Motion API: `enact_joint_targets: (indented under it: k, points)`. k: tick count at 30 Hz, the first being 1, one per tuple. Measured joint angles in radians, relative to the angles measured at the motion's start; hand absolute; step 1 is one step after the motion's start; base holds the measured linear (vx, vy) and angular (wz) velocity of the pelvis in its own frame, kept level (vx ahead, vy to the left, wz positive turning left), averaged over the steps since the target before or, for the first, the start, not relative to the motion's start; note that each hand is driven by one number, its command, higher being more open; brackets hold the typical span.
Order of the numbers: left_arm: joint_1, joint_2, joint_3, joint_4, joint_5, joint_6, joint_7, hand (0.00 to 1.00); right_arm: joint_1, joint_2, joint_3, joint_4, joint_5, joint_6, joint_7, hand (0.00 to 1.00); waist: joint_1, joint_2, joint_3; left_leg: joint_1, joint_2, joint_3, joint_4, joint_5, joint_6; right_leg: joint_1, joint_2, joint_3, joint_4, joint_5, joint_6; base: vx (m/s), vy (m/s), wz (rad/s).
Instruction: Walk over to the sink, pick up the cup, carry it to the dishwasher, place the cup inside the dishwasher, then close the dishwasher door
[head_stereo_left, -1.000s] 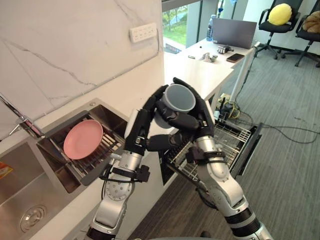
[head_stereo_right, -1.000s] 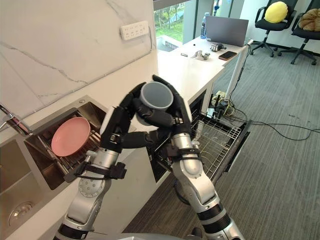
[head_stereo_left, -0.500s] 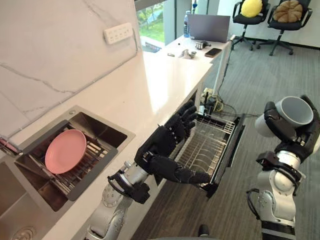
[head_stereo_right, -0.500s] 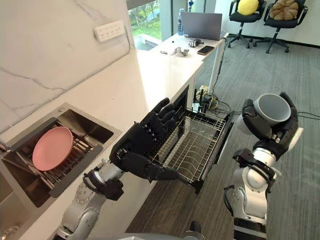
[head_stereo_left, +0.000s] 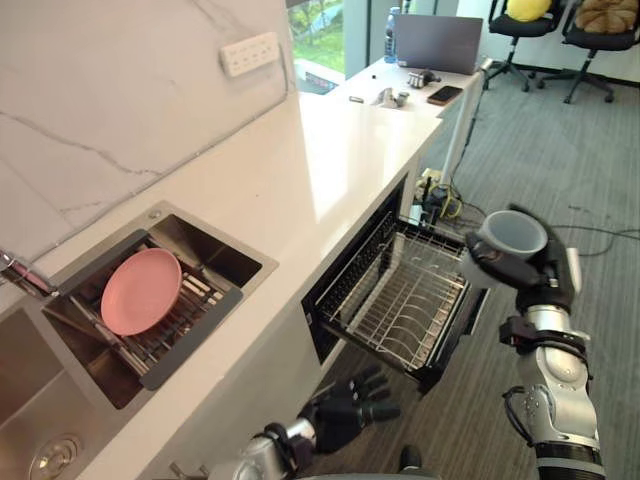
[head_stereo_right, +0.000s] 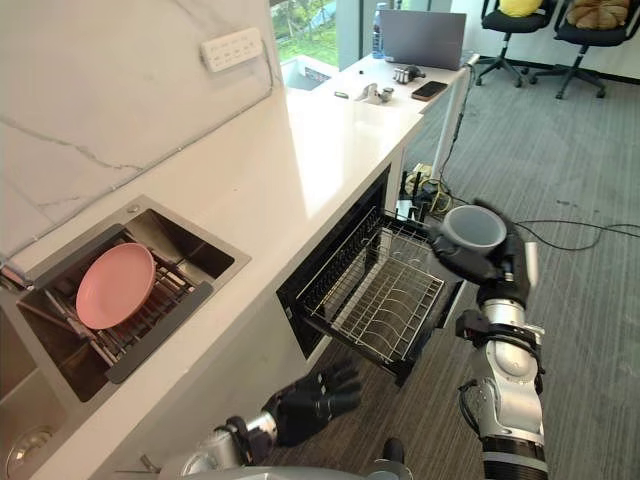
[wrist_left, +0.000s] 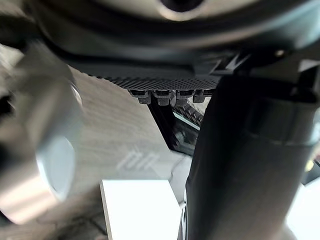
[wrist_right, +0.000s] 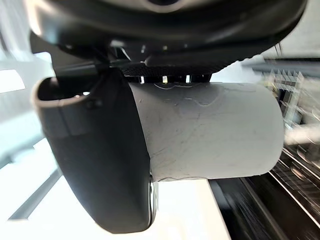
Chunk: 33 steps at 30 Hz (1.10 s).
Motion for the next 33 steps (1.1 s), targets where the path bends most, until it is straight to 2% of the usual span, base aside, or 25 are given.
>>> enact_joint_targets:
  k: [3,5,6,7,9,10,11,12,13,14,15,16,19,22,24,25,27,29,33]
  points:
    - [0.007,-0.012,0.055,0.116,0.072,-0.068,0.081,1.0,-0.003,0.0,0.013,0.104,-0.049,0.006,0.026,0.0,0.024,-0.002,0.005,-0.027,0.004,-0.051,0.024,-0.013,0.016,0.027,0.0,-0.049,0.0,-0.011,0.0,-0.06,-0.001,0.48]
    - [0.008,-0.018,0.1,0.15,0.109,-0.134,0.145,1.0,-0.011,-0.017,0.017,0.153,-0.194,0.006,0.031,0.0,0.035,-0.001,0.017,-0.065,0.011,-0.087,0.055,-0.018,0.019,0.028,0.005,-0.075,0.0,-0.017,0.001,-0.07,-0.003,0.37]
    - [0.006,-0.019,0.11,0.162,0.121,-0.148,0.157,1.0,-0.015,-0.024,0.019,0.164,-0.219,0.006,0.032,0.0,0.039,-0.001,0.021,-0.071,0.015,-0.091,0.064,-0.021,0.02,0.028,0.009,-0.076,0.0,-0.018,0.0,-0.06,-0.011,0.23]
    - [0.003,-0.02,0.119,0.171,0.167,-0.188,0.186,1.0,-0.027,-0.036,0.02,0.181,-0.247,0.008,0.034,0.0,0.041,0.0,0.034,-0.086,0.022,-0.101,0.08,-0.025,0.021,0.029,0.015,-0.082,0.0,-0.02,-0.002,-0.04,-0.014,0.12]
    - [0.002,-0.029,0.13,0.171,0.228,-0.235,0.216,1.0,-0.05,-0.059,0.019,0.208,-0.261,0.007,0.033,0.0,0.043,0.008,0.057,-0.094,0.027,-0.104,0.09,-0.026,0.022,0.029,0.02,-0.088,0.001,-0.021,-0.003,-0.04,-0.008,0.12]
    - [0.002,-0.042,0.13,0.173,0.288,-0.263,0.252,1.0,-0.058,-0.072,0.018,0.229,-0.299,0.005,0.025,0.0,0.039,0.002,0.074,-0.098,0.031,-0.089,0.09,-0.025,0.027,0.032,0.019,-0.1,0.001,-0.023,-0.004,-0.01,-0.002,0.34]
    - [0.001,-0.049,0.132,0.174,0.302,-0.27,0.283,1.0,-0.056,-0.082,0.014,0.251,-0.357,0.002,0.01,0.0,0.029,0.008,0.083,-0.097,0.046,-0.041,0.088,-0.024,0.057,0.041,0.013,-0.124,0.008,-0.029,-0.003,0.01,0.002,0.48]
    - [0.002,-0.049,0.133,0.175,0.299,-0.269,0.292,1.0,-0.05,-0.087,0.01,0.26,-0.382,0.002,0.0,0.0,0.024,0.007,0.085,-0.096,0.053,-0.007,0.084,-0.023,0.073,0.04,0.005,-0.138,0.017,-0.033,-0.003,0.05,0.018,0.78]
    - [0.002,-0.053,0.143,0.184,0.281,-0.264,0.303,1.0,-0.035,-0.095,-0.011,0.277,-0.432,0.002,-0.018,0.0,0.014,0.005,0.089,-0.09,0.059,0.053,0.062,-0.002,0.104,0.04,-0.017,-0.175,0.039,-0.046,0.001,0.09,0.057,0.89]
    - [0.002,-0.068,0.164,0.19,0.277,-0.263,0.306,1.0,-0.027,-0.1,-0.035,0.296,-0.474,0.002,-0.045,0.0,0.012,0.014,0.093,-0.083,0.049,0.071,0.03,0.04,0.103,0.04,-0.036,-0.202,0.063,-0.06,0.008,0.12,0.098,0.87]
    - [0.002,-0.08,0.178,0.193,0.283,-0.269,0.308,1.0,-0.028,-0.102,-0.049,0.311,-0.492,0.002,-0.061,0.0,0.015,0.024,0.098,-0.073,0.034,0.059,0.001,0.071,0.055,0.039,-0.049,-0.214,0.078,-0.069,0.014,0.11,0.105,0.61]
    - [0.003,-0.082,0.185,0.194,0.296,-0.276,0.309,1.0,-0.032,-0.102,-0.05,0.326,-0.499,0.002,-0.075,0.0,0.017,0.03,0.1,-0.064,0.017,0.051,-0.027,0.085,0.037,0.036,-0.061,-0.222,0.089,-0.075,0.019,0.11,0.107,0.35]
    - [0.003,-0.081,0.202,0.196,0.327,-0.283,0.31,1.0,-0.065,-0.102,-0.018,0.375,-0.52,0.003,-0.077,0.0,0.02,0.039,0.119,-0.057,-0.019,0.048,-0.057,0.095,0.04,0.027,-0.096,-0.227,0.106,-0.082,0.033,0.07,0.082,0.17]
    - [-0.042,-0.086,0.225,0.255,0.28,-0.257,0.289,1.0,-0.101,-0.102,0.014,0.446,-0.52,0.004,-0.076,0.0,0.022,0.072,0.138,-0.057,-0.044,0.035,-0.073,0.099,0.045,0.027,-0.12,-0.239,0.118,-0.091,0.046,0.03,0.043,0.15]
    - [-0.081,-0.104,0.28,0.313,0.239,-0.226,0.242,1.0,-0.118,-0.102,0.026,0.486,-0.52,0.009,-0.069,0.0,0.021,0.101,0.149,-0.057,-0.049,0.03,-0.076,0.102,0.049,0.027,-0.126,-0.244,0.125,-0.095,0.051,0.02,0.012,0.09]
    - [-0.098,-0.107,0.317,0.34,0.22,-0.206,0.192,1.0,-0.126,-0.102,0.029,0.508,-0.52,0.01,-0.064,0.0,0.021,0.116,0.158,-0.057,-0.051,0.025,-0.077,0.108,0.05,0.026,-0.13,-0.247,0.133,-0.099,0.052,0.01,-0.006,0.06]
    - [-0.106,-0.106,0.355,0.364,0.164,-0.183,0.145,1.0,-0.143,-0.103,0.032,0.539,-0.531,0.015,-0.062,0.0,0.018,0.13,0.167,-0.059,-0.056,0.021,-0.08,0.123,0.05,0.021,-0.136,-0.247,0.143,-0.107,0.052,0.01,-0.016,0.04]
    - [-0.112,-0.092,0.379,0.377,0.082,-0.152,0.107,1.0,-0.194,-0.145,0.064,0.593,-0.55,0.025,-0.063,0.0,0.017,0.144,0.174,-0.087,-0.072,0.011,-0.087,0.17,0.053,-0.016,-0.158,-0.247,0.177,-0.12,0.048,-0.03,-0.019,0.09]
    - [-0.145,-0.083,0.387,0.394,0.04,-0.131,0.063,1.0,-0.302,-0.223,0.097,0.689,-0.569,0.027,-0.069,0.0,0.019,0.175,0.212,-0.133,-0.076,-0.027,-0.109,0.252,0.045,-0.056,-0.167,-0.272,0.212,-0.131,0.031,-0.1,-0.035,0.25]
